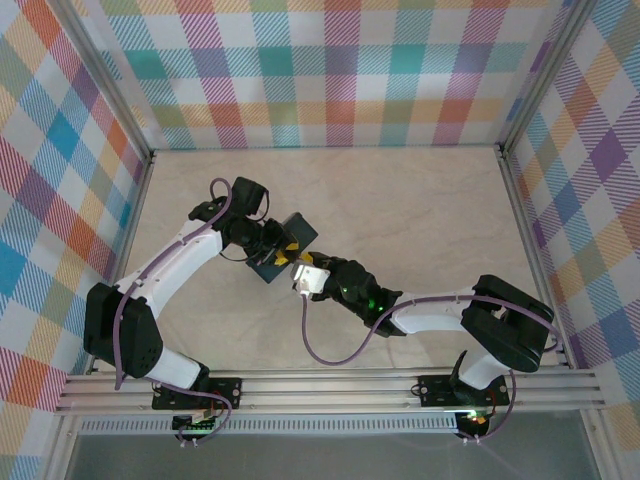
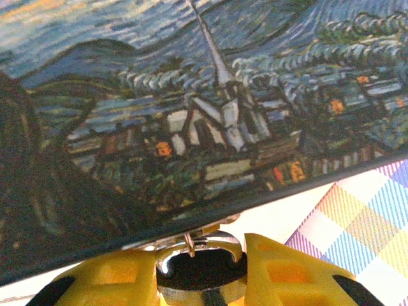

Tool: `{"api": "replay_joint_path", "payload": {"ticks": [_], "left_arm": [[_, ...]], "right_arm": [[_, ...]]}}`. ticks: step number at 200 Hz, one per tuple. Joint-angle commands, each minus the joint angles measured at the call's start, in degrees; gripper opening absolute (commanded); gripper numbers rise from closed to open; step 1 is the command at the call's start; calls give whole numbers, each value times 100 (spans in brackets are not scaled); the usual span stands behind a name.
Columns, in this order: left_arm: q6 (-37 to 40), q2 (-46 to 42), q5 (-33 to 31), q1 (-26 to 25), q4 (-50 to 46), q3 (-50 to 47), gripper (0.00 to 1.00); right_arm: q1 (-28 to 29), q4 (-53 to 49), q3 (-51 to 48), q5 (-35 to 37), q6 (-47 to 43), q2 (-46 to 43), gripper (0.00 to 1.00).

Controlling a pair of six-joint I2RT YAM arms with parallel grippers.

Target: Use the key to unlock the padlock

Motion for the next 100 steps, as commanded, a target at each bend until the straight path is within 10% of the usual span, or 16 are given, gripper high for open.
{"api": "replay_joint_path", "payload": {"ticks": [1, 100], "left_arm": [[-18, -152, 149, -16, 185, 118, 5], [-239, -284, 337, -22, 385, -52, 4]], "right_arm": [[-29, 166, 218, -92, -3, -1, 23], [-160, 8, 537, 185, 1275, 95, 3]]}}
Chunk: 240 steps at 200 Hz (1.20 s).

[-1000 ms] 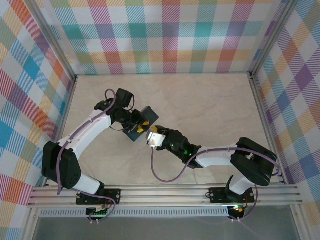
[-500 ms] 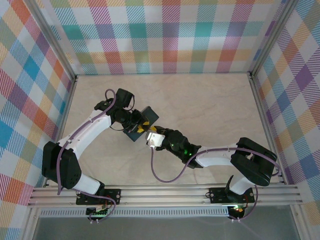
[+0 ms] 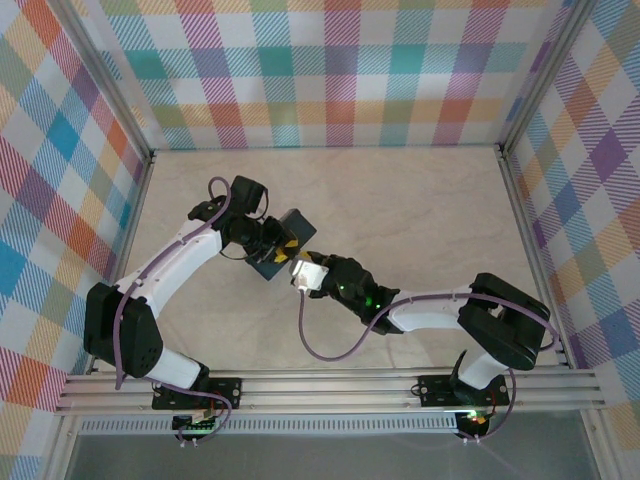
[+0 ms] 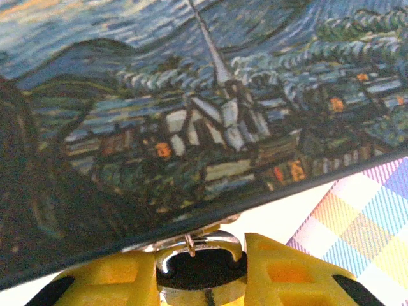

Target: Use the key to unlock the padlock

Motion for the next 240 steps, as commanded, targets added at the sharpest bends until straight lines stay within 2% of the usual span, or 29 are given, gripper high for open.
{"api": "replay_joint_path", "payload": {"ticks": [1, 67, 162, 198, 213, 240], "left_arm": [[-140, -288, 427, -48, 203, -48, 4], [-463, -450, 241, -40, 445, -285, 3], [-769, -624, 68, -111, 767, -539, 1], [-944, -716, -101, -111, 847, -684, 0], [-1032, -732, -143, -119, 908, -743, 0], [-1097, -778, -175, -127, 922, -831, 0]], "right_arm": [[-114, 121, 361, 57, 941, -30, 3], [-117, 6, 275, -303, 2856, -421, 0], [-196, -1110, 710, -1059, 5604, -508, 0], [-412, -1554, 709, -1208, 7711, -439, 0], [-448, -1390, 584, -1294, 8505, -296, 0], [-462, -1275, 570, -1433, 9073, -73, 0]]}}
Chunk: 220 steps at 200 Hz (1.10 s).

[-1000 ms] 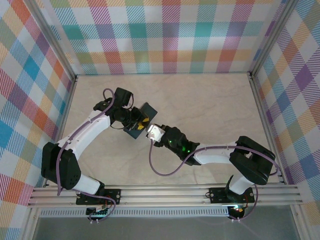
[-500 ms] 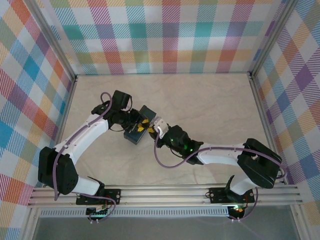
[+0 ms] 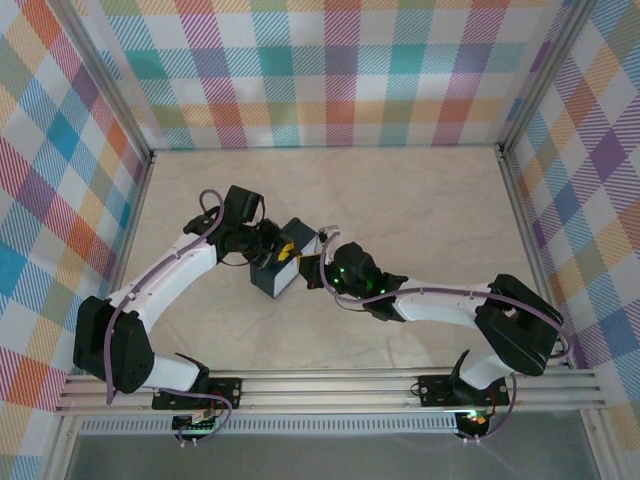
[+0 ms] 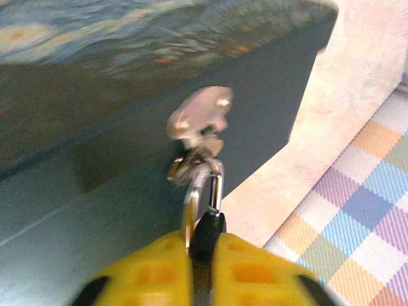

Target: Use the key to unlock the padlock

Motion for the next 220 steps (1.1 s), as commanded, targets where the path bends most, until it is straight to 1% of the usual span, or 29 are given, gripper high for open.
{"api": "replay_joint_path", "payload": {"ticks": [1, 17, 38, 64, 91, 116, 142, 164, 181, 190, 220], "left_arm": [[-107, -247, 109, -73, 64, -106, 0], [-24, -254, 93, -61, -29, -62, 2], [282, -294, -30, 18, -332, 132, 12], [696, -364, -163, 136, -750, 418, 31], [944, -421, -238, 319, -998, 536, 39], [1255, -397, -437, 435, -1152, 611, 42], [1961, -238, -982, 445, -1464, 778, 43], [2254, -146, -1235, 441, -1479, 687, 44], [2369, -99, -1365, 436, -1411, 594, 44], [2431, -54, -1421, 427, -1388, 580, 44], [2577, 90, -1516, 385, -1320, 604, 44]], "right_arm": [[-66, 195, 90, -175, 1351, 239, 0], [-68, 52, 79, -151, 1254, 213, 0], [-105, -442, 39, 23, 994, 17, 0], [-302, -818, -152, 118, 651, -287, 3], [-500, -1194, -41, -22, 198, -340, 3], [-628, -1332, 19, -150, -78, -315, 3], [-739, -1594, 35, -159, -324, -289, 8], [-852, -1814, -98, -159, -506, -293, 12], [-987, -1926, -281, -250, -607, -352, 19], [-1047, -2007, -389, -256, -650, -405, 25], [-1253, -2117, -781, -195, -775, -682, 35]]}}
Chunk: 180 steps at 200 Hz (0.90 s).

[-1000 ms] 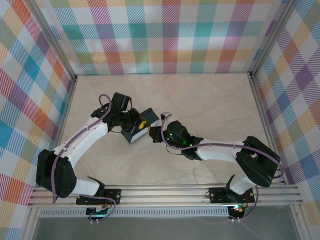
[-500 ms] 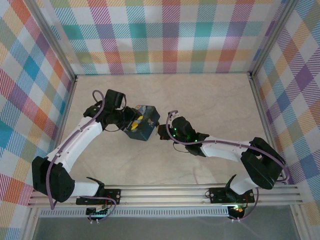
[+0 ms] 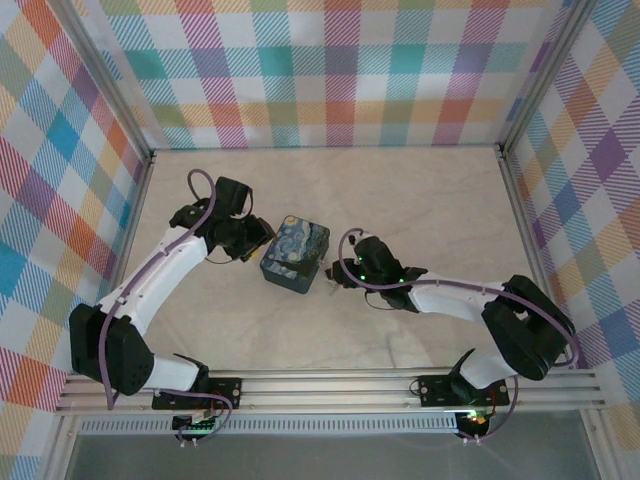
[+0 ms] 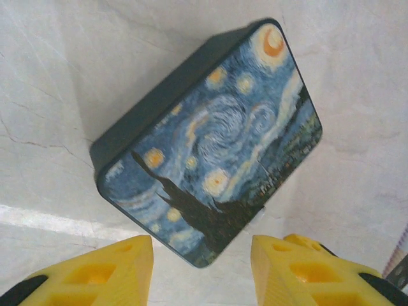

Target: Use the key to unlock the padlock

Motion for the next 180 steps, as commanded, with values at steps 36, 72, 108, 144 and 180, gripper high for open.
{"api": "replay_joint_path", "payload": {"ticks": [36, 72, 108, 144, 180], "left_arm": [[641, 489, -493, -266, -161, 119, 45], [839, 904, -721, -375, -17, 121, 48], [887, 1064, -732, -362, 179, 90, 50], [911, 1259, -644, -352, 266, 197, 51], [921, 1487, -473, -353, 491, 187, 52]], "right_arm": [[-536, -135, -244, -921, -867, -301, 46], [-590, -638, 596, -1671, -1642, 630, 53], [-595, -727, 1011, -1535, -2013, 1310, 56], [-591, -938, 1297, -1403, -2233, 1665, 57], [-582, -768, 1197, -1162, -2208, 1852, 57]]}}
